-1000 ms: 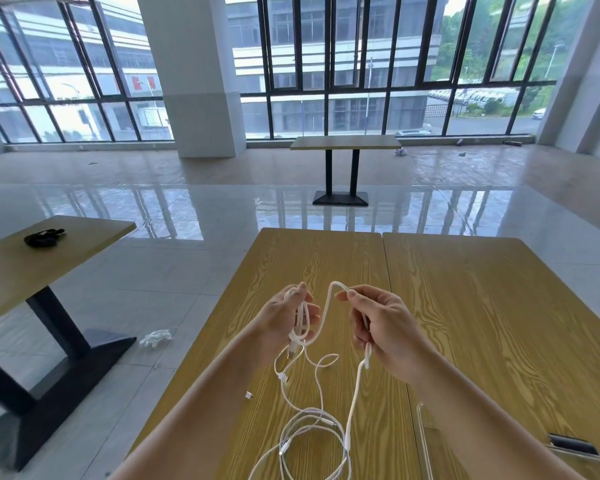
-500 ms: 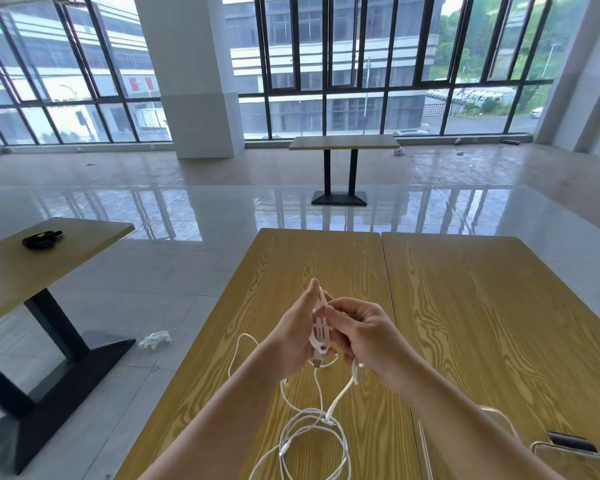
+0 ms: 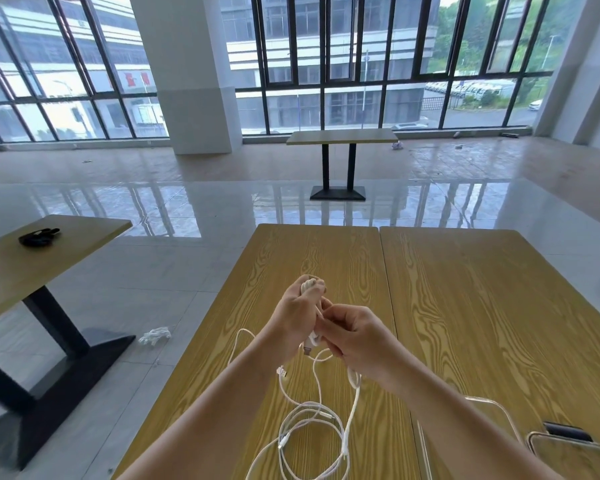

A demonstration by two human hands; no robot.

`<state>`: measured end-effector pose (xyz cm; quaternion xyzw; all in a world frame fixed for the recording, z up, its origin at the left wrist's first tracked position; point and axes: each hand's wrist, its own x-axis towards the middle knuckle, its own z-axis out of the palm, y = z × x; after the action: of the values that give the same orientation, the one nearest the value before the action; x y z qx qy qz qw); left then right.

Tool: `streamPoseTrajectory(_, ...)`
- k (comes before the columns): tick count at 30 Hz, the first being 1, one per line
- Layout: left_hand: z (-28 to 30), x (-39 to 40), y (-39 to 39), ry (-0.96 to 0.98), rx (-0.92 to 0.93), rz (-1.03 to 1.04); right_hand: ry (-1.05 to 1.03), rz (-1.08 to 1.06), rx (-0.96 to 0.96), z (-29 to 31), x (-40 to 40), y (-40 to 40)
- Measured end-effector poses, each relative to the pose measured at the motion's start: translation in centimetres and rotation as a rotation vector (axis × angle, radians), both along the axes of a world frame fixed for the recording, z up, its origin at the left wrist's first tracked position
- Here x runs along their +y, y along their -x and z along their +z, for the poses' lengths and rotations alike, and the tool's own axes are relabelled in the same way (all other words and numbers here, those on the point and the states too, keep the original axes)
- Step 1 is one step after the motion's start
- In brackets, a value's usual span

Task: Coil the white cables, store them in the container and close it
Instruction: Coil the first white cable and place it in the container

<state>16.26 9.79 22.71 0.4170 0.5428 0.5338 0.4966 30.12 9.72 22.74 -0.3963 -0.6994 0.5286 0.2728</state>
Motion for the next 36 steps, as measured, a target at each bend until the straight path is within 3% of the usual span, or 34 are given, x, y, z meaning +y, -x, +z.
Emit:
streamPoseTrajectory(5, 1.7, 0.8, 0.9, 0.011, 0.022, 0.184, -0.042, 0.080, -0.212, -1.2, 0.0, -0.8)
streamPoseTrajectory(11, 3.7, 1.7, 3.5, 0.012, -0.009, 0.266, 0.120, 0.210, -0.369, -3.3, 0.1, -2.6)
streamPoseTrajectory(16, 3.9, 1.4, 3.3, 0.041, -0.034, 0.198, 0.174, 0.164, -0.203, -3.1, 0.4, -3.0)
streamPoseTrajectory(23, 3.7, 1.0, 3.8, 0.050, -0.174, 0.213, 0.306, 0.170, 0.274, -3.1, 0.4, -3.8)
streamPoseTrajectory(25, 3.6, 1.0, 3.9, 0.059, -0.220, 0.219, 0.324, 0.171, 0.315, -3.1, 0.4, -4.1)
streamPoseTrajectory(31, 3.4, 1.0, 3.6, 0.086, -0.293, 0.151, 0.127, 0.299, -0.189, -1.8, 0.0, -3.7)
streamPoseTrajectory(36, 3.4, 0.8, 3.0, 0.117, -0.162, 0.015, -0.074, 0.161, -0.457, -1.7, 0.6, -2.4)
